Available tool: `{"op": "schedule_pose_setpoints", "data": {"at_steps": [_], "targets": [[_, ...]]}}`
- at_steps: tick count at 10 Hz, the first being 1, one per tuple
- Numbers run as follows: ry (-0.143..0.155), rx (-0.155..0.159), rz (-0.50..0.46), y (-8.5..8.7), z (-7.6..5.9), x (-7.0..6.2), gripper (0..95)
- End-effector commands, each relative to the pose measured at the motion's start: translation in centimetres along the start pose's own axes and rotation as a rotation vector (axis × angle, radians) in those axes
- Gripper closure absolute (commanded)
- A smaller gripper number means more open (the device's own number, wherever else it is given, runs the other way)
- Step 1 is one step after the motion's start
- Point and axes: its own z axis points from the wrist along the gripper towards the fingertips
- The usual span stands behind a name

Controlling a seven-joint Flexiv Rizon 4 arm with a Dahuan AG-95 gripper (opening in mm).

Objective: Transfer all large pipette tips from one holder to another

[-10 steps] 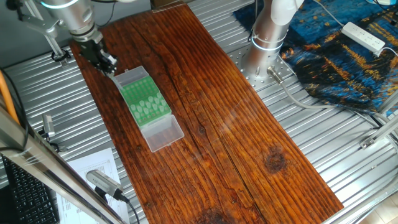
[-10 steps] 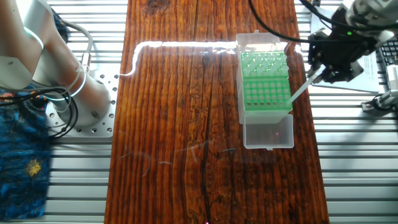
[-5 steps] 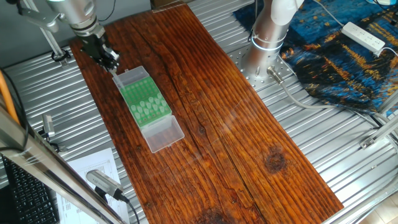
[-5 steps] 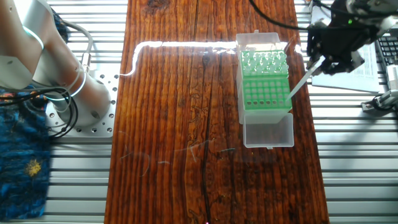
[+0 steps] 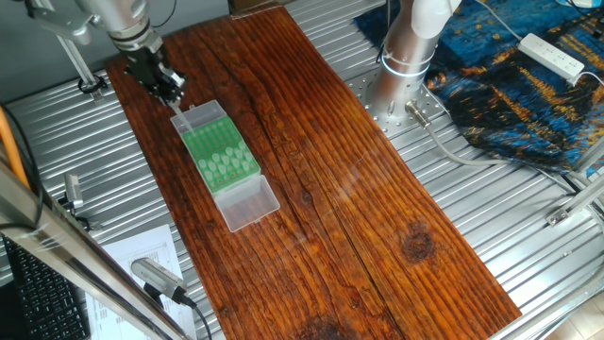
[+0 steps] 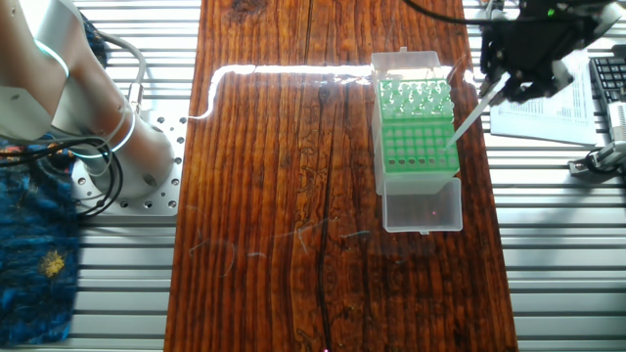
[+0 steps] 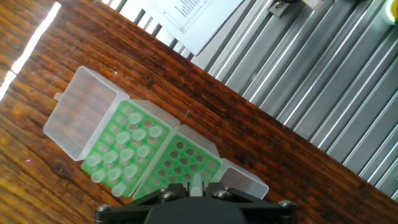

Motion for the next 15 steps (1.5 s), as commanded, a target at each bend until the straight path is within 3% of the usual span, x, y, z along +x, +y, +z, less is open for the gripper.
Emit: {"op": "schedule_pose_setpoints", "data": {"at_steps": [1, 3, 4, 5, 7, 8, 10, 12, 15], "targets": [[-0.011, 0.006, -0.002, 0.9, -1.7, -0.9, 95.0], [-0.046, 0.015, 0.007, 2.2, -3.3, -2.6, 95.0], [-0.057, 0.014, 0.009, 2.5, -3.5, -3.2, 95.0], [-0.087, -0.005, 0.033, 3.7, -3.5, -5.0, 95.0], [-0.088, 0.000, 0.065, 5.7, -3.8, -6.7, 95.0], [-0.095, -0.001, 0.078, 7.7, -4.0, -7.6, 95.0], [-0.105, -0.005, 0.074, 9.8, -3.4, -7.8, 95.0], [-0.105, 0.017, 0.083, 12.9, -1.3, -6.9, 95.0], [-0.112, 0.038, 0.028, 13.6, 0.6, -4.5, 95.0]]}}
